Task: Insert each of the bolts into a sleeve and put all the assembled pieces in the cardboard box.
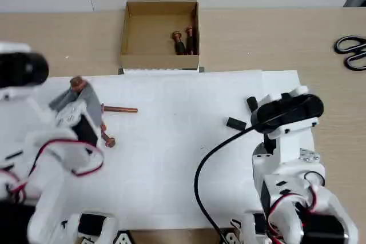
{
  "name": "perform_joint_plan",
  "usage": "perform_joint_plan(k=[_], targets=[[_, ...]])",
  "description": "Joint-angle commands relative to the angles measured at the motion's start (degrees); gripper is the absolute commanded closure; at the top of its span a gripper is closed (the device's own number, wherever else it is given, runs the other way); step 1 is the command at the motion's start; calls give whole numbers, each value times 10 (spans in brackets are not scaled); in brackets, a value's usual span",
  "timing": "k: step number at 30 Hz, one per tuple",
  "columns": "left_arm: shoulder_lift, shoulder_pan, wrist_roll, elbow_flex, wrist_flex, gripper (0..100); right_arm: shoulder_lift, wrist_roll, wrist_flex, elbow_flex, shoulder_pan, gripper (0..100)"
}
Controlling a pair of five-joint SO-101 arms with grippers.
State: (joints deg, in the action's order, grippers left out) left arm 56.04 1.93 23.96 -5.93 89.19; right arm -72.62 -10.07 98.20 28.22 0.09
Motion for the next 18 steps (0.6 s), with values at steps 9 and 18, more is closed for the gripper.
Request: perform_joint_plan(k=[9,18], targets=[[142,2,-9,-107,13,994,-109,7,-128,150,-4,996],[326,-1,-25,-319,-92,994,-235,11,-247,328,-100,997]])
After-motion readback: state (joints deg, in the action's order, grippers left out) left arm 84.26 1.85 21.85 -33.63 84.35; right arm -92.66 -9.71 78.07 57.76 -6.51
